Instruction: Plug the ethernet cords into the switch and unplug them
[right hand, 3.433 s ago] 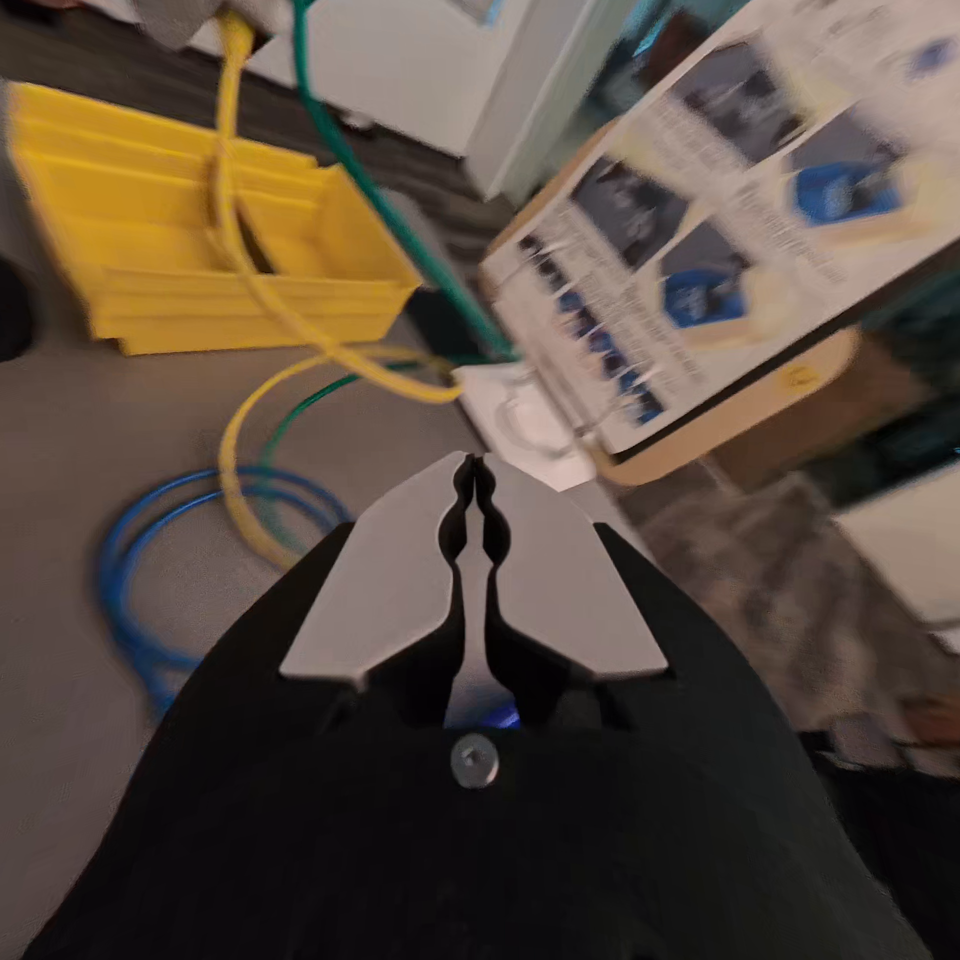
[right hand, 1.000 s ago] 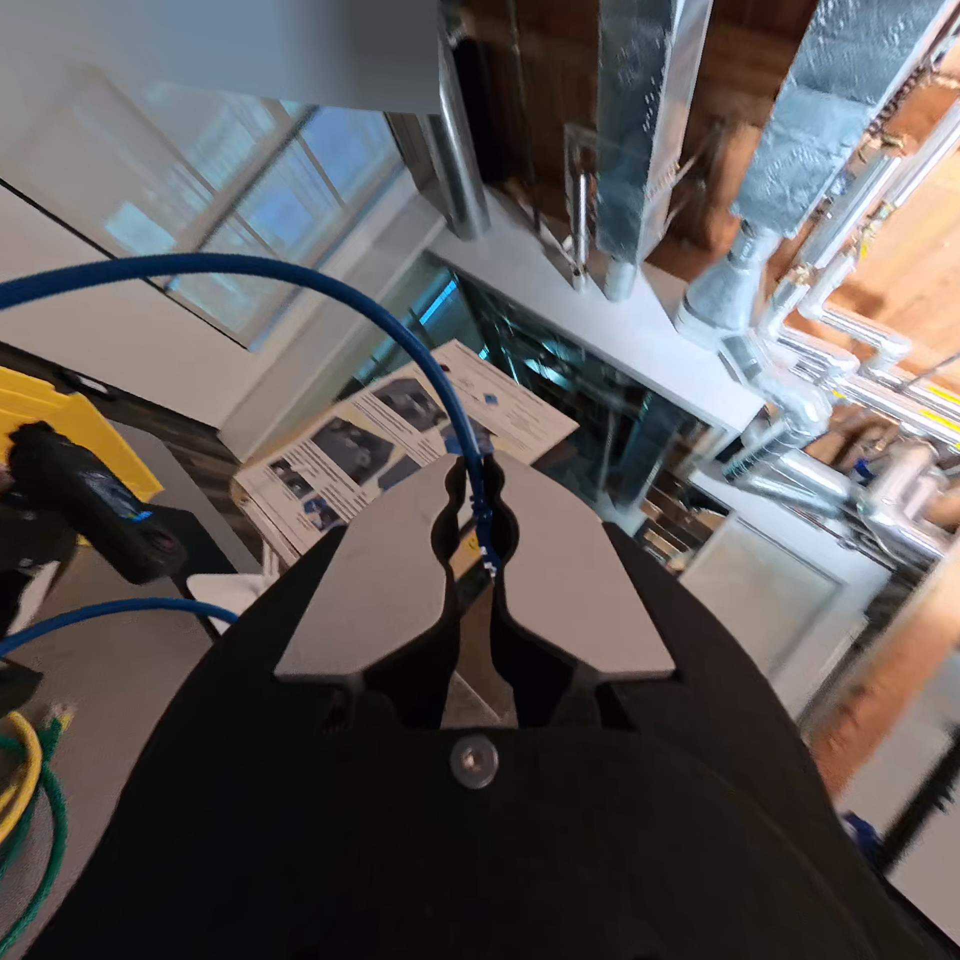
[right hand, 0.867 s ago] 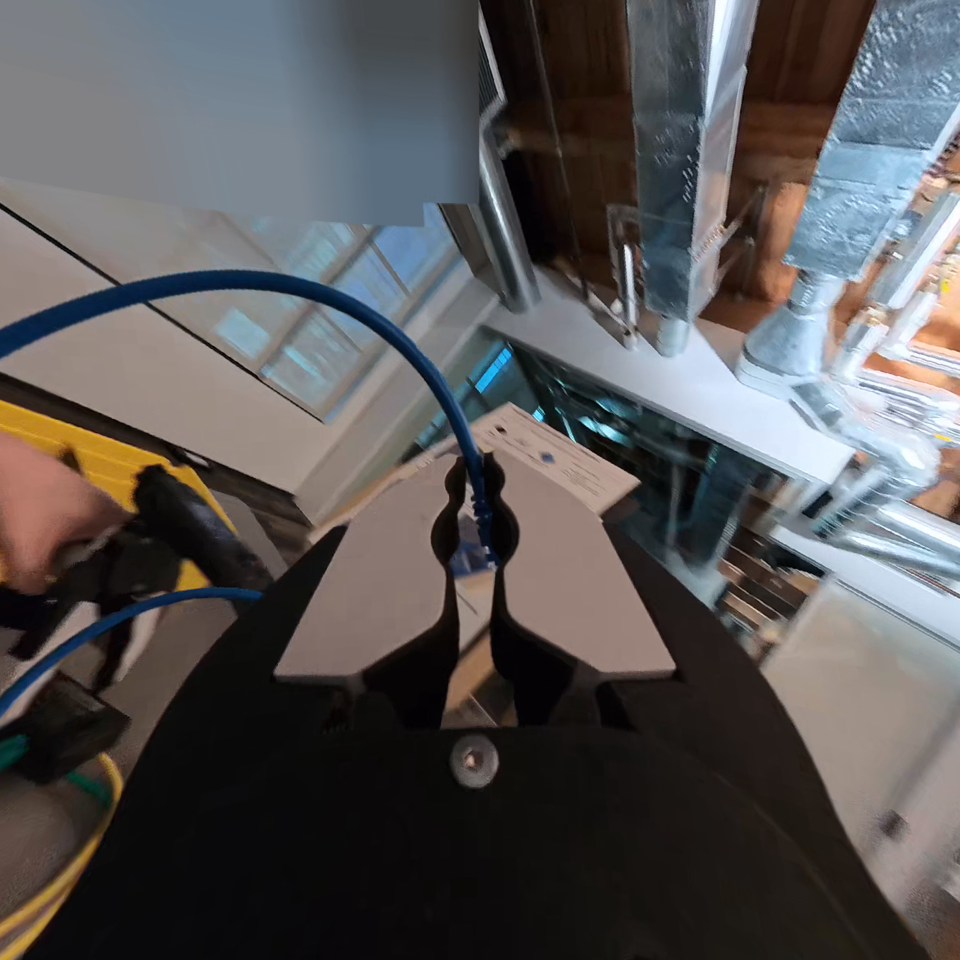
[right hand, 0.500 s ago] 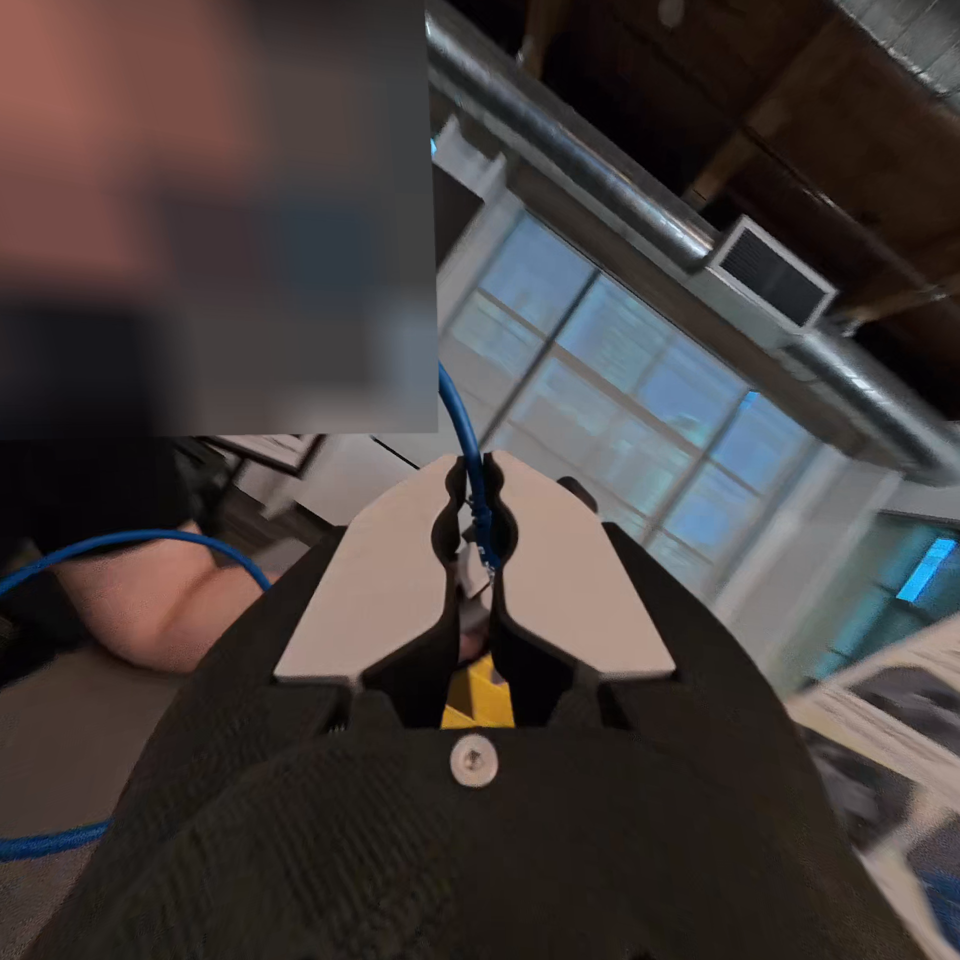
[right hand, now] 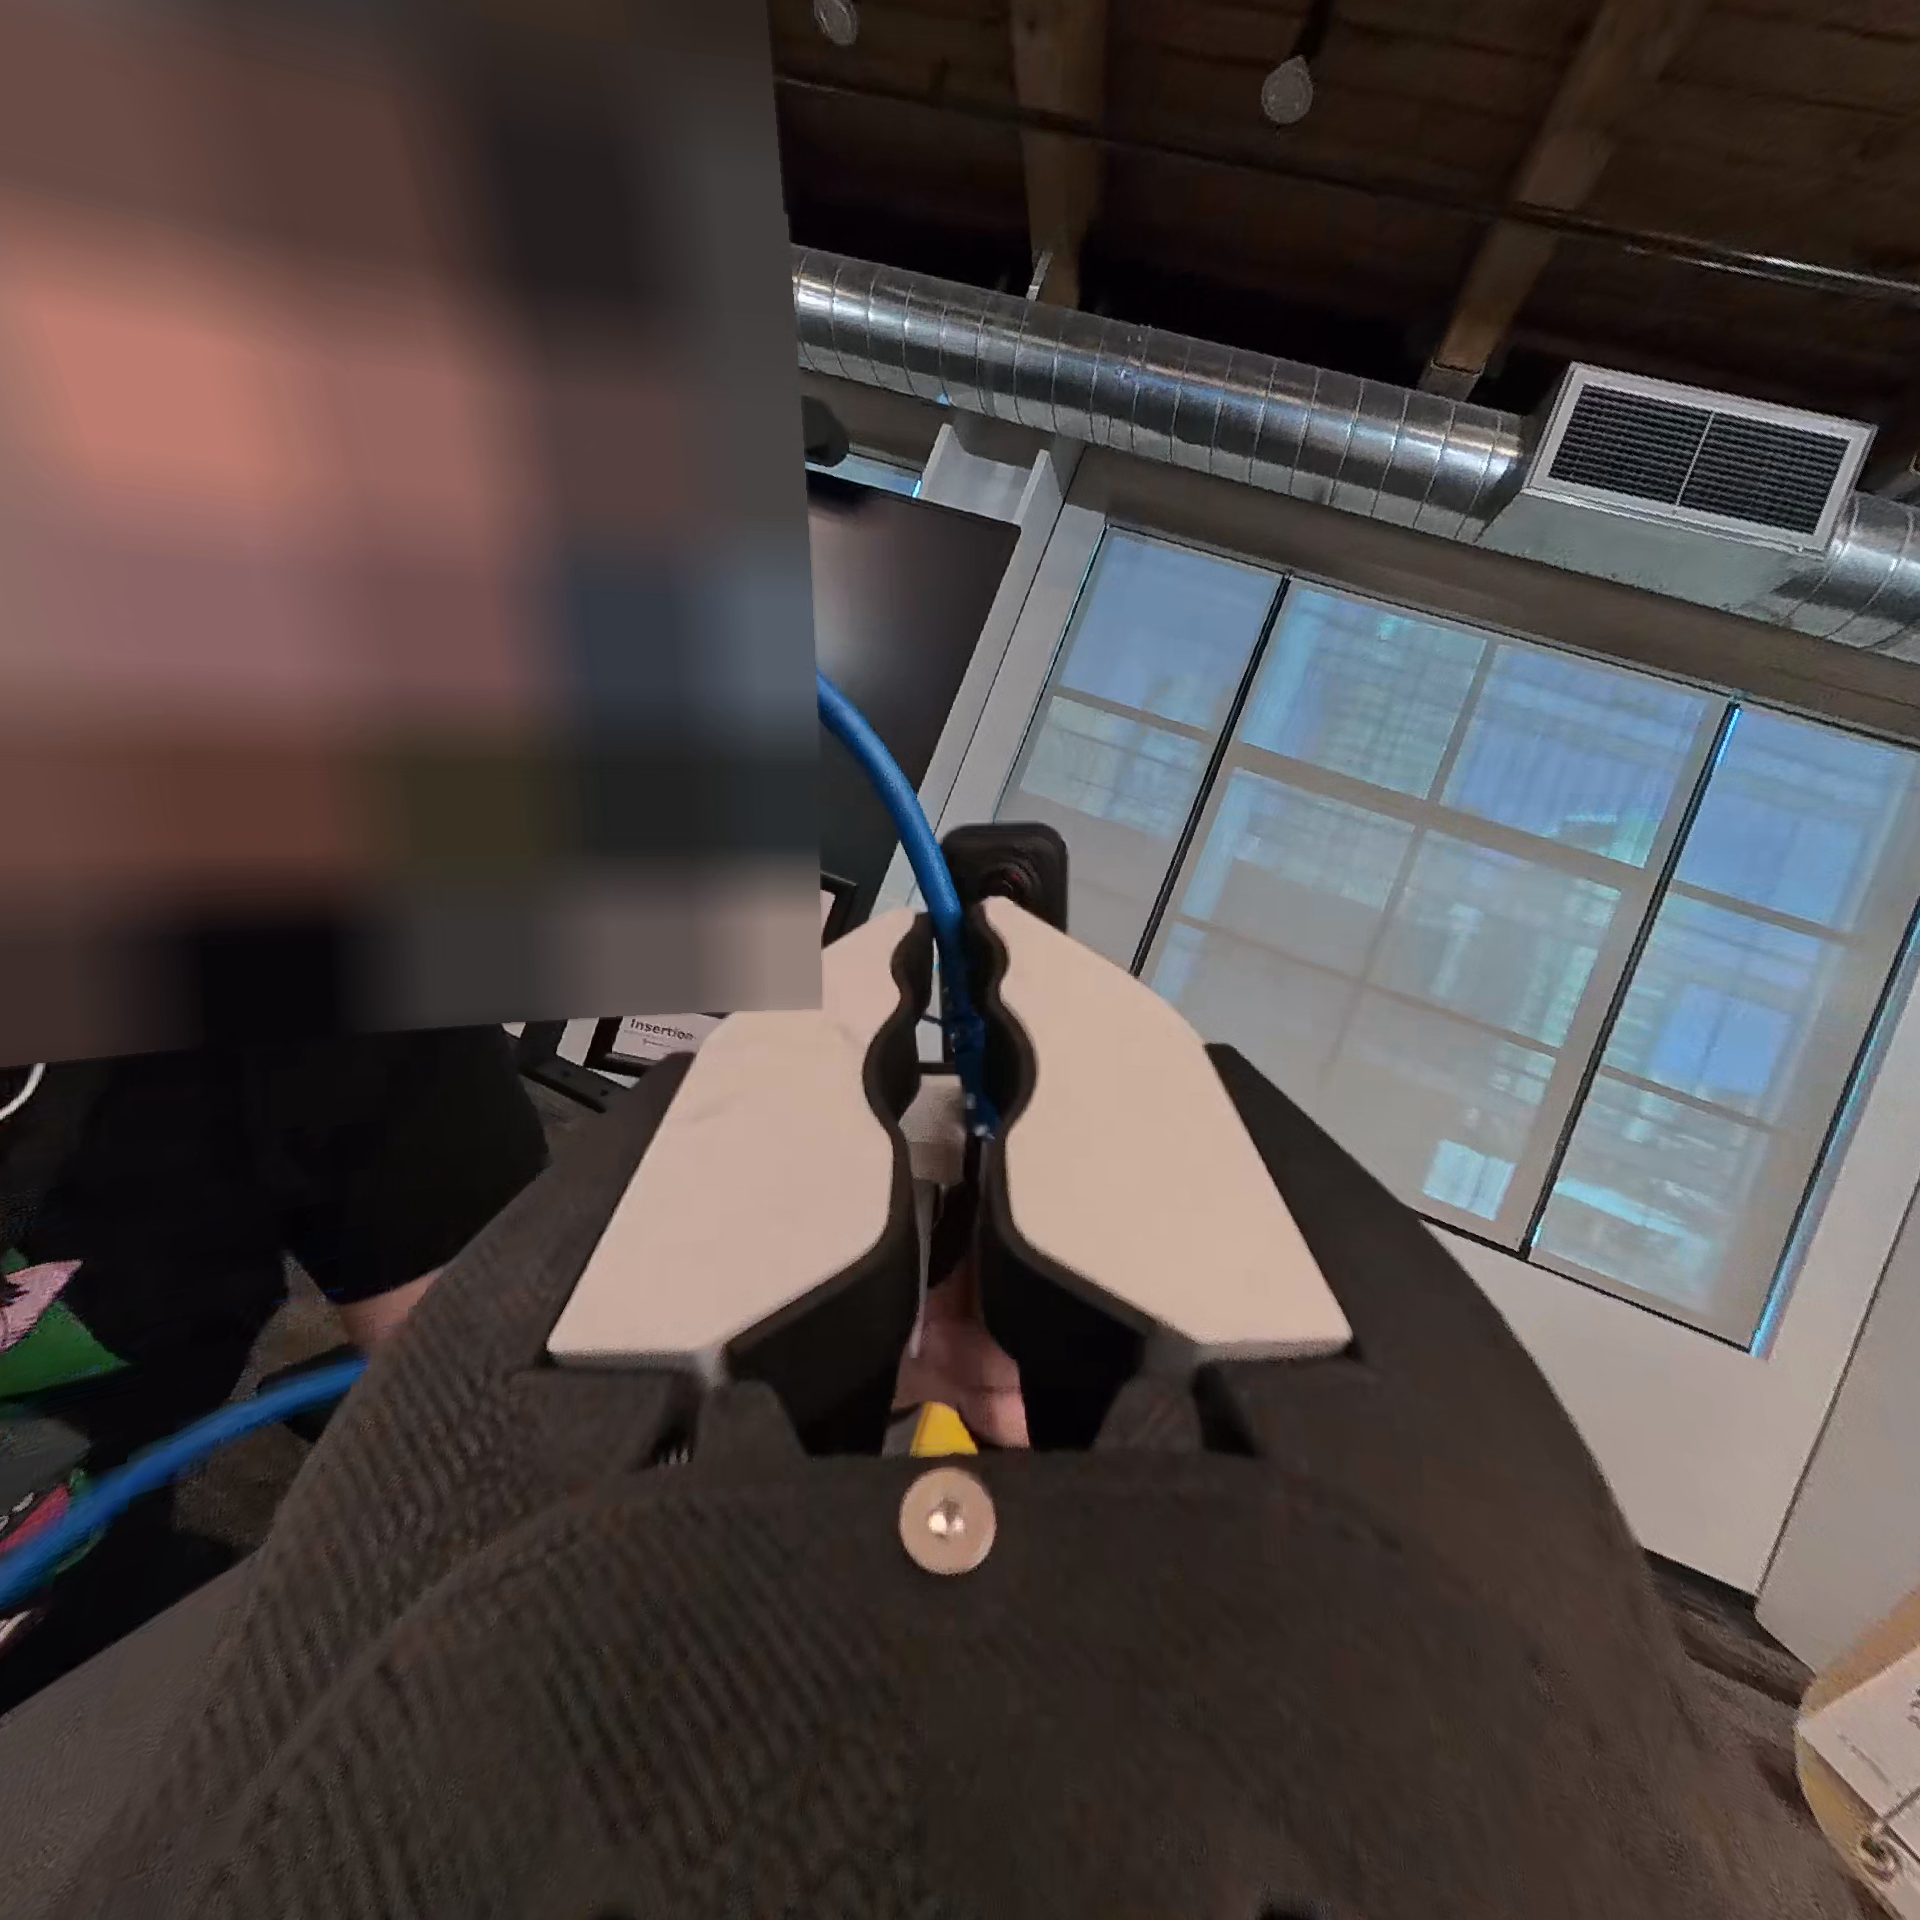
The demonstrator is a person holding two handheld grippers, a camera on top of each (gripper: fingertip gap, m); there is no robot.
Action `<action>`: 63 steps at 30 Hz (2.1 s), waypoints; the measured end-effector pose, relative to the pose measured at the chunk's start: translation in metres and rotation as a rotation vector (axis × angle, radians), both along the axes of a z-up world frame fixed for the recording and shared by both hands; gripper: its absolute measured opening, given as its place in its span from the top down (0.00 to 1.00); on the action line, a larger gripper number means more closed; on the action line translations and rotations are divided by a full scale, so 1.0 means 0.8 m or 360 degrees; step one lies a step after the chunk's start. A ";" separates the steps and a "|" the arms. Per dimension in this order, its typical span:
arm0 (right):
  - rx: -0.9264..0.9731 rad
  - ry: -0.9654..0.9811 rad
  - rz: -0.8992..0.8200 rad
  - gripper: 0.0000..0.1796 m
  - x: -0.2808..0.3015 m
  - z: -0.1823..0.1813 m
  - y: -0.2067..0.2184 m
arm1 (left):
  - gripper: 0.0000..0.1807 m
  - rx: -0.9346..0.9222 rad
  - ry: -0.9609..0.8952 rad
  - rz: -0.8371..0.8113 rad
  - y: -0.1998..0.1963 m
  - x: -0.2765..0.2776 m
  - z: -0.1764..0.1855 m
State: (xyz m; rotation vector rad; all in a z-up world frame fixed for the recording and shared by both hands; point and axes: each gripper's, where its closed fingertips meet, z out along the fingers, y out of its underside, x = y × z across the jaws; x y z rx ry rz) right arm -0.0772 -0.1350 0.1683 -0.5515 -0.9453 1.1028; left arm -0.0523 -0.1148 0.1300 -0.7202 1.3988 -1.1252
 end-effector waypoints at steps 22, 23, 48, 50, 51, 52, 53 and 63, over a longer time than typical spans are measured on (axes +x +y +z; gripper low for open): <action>-0.0751 -0.0712 -0.0814 0.87 -0.022 0.006 -0.003 | 0.93 0.0984 0.0266 0.1448 0.136 -0.063 0.006; -0.0808 -0.0753 -0.0814 0.86 -0.035 -0.007 0.010 | 0.93 0.0977 0.0266 0.1450 0.136 -0.063 0.006; -0.1032 -0.0369 -0.0791 0.90 -0.031 -0.039 0.119 | 0.95 0.1201 0.0228 0.1249 0.095 -0.047 0.001; -0.1042 -0.0376 -0.0770 0.92 -0.032 -0.039 0.117 | 0.95 0.1219 0.0245 0.1258 0.095 -0.047 -0.001; -0.1044 -0.0403 -0.0776 0.92 -0.032 -0.041 0.118 | 0.95 0.1221 0.0258 0.1252 0.095 -0.046 -0.002; -0.1035 -0.0433 -0.0784 0.92 -0.031 -0.043 0.117 | 0.95 0.1218 0.0257 0.1242 0.095 -0.046 -0.003; -0.1013 -0.0447 -0.0794 0.92 -0.031 -0.042 0.117 | 0.95 0.1211 0.0250 0.1234 0.095 -0.045 -0.003; 0.0018 -0.0504 -0.1535 0.93 -0.007 -0.011 0.103 | 0.84 0.0166 0.0137 0.0715 0.075 -0.060 0.020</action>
